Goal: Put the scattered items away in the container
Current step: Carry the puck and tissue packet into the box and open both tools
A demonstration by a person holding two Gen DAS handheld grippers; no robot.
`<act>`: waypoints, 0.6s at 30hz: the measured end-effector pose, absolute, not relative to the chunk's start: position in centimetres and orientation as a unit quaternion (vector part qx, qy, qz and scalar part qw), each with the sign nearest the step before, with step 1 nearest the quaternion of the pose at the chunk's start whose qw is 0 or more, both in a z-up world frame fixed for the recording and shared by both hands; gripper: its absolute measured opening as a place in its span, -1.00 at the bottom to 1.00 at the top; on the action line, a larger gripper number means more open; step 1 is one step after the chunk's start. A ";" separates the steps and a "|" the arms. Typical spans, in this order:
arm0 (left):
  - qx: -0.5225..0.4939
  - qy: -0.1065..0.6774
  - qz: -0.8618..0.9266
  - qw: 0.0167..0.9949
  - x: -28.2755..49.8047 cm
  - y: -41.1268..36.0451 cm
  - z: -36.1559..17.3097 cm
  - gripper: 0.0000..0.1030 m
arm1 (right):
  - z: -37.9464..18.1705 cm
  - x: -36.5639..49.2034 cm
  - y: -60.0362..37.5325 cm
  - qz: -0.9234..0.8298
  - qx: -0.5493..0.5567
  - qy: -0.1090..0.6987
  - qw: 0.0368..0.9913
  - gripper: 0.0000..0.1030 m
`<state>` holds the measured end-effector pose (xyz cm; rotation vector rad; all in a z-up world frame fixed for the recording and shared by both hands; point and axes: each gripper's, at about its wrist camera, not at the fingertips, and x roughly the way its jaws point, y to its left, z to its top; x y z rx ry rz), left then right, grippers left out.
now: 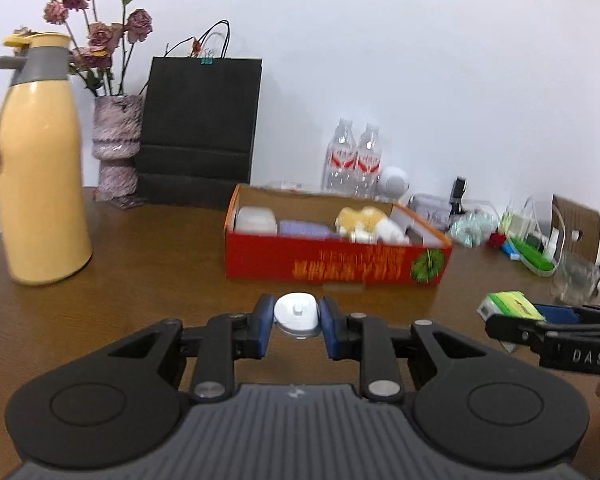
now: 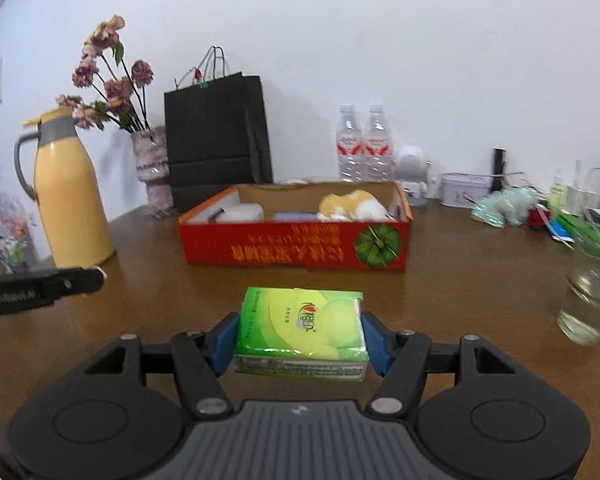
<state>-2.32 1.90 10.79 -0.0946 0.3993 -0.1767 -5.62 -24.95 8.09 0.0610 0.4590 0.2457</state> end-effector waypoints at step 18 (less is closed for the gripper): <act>-0.068 0.316 -0.125 0.938 28.1 3.3 11.9 -0.50 | 11.3 35.4 -16.1 0.151 0.061 0.413 0.896 0.23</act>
